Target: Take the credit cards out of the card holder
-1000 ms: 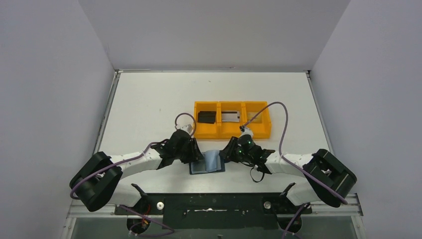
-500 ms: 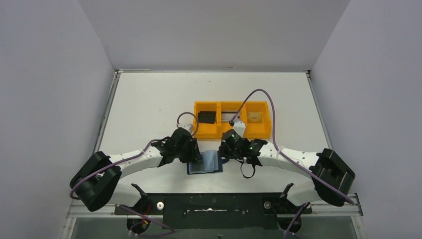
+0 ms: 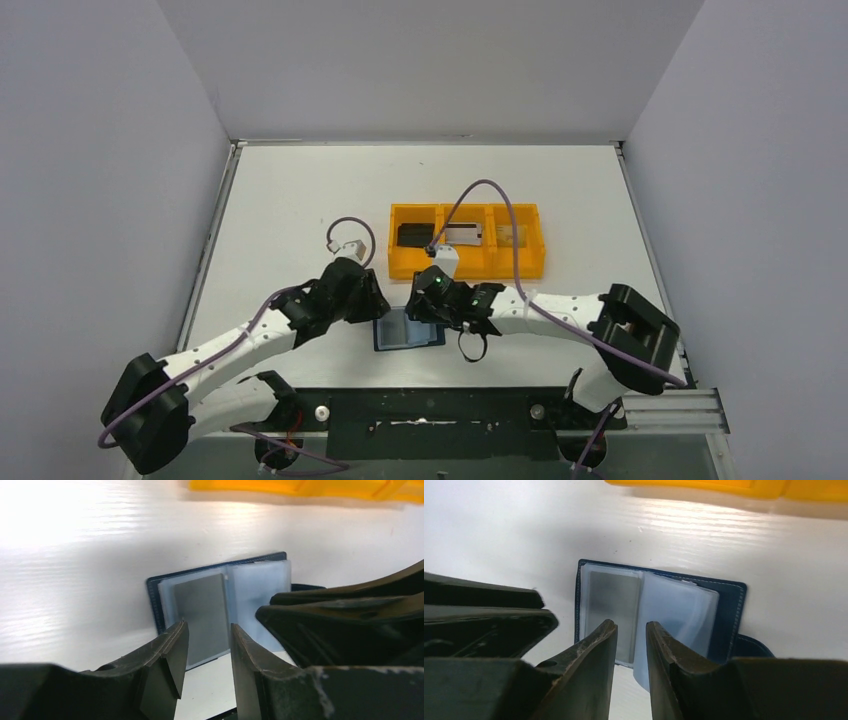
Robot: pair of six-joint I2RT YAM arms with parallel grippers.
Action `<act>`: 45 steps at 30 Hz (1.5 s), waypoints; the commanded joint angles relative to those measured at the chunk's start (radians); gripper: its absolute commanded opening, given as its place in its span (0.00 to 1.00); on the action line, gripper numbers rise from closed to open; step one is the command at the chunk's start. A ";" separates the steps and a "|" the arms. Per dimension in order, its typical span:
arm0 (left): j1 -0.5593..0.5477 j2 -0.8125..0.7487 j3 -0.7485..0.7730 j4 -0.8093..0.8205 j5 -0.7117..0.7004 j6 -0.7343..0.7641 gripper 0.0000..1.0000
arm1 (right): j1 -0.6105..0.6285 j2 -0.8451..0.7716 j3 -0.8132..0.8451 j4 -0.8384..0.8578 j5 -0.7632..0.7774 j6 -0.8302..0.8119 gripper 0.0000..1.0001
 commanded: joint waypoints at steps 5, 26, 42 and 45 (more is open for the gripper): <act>0.023 -0.258 -0.039 -0.216 -0.345 -0.176 0.38 | 0.131 0.184 0.242 -0.129 0.154 -0.012 0.31; 0.040 -0.478 -0.053 -0.307 -0.438 -0.224 0.40 | 0.233 0.510 0.548 -0.478 0.300 -0.009 0.26; 0.043 -0.462 -0.066 -0.267 -0.398 -0.202 0.40 | 0.185 0.319 0.400 -0.226 0.191 -0.043 0.00; 0.043 -0.457 -0.067 -0.255 -0.384 -0.194 0.40 | 0.178 0.285 0.388 -0.218 0.192 -0.031 0.00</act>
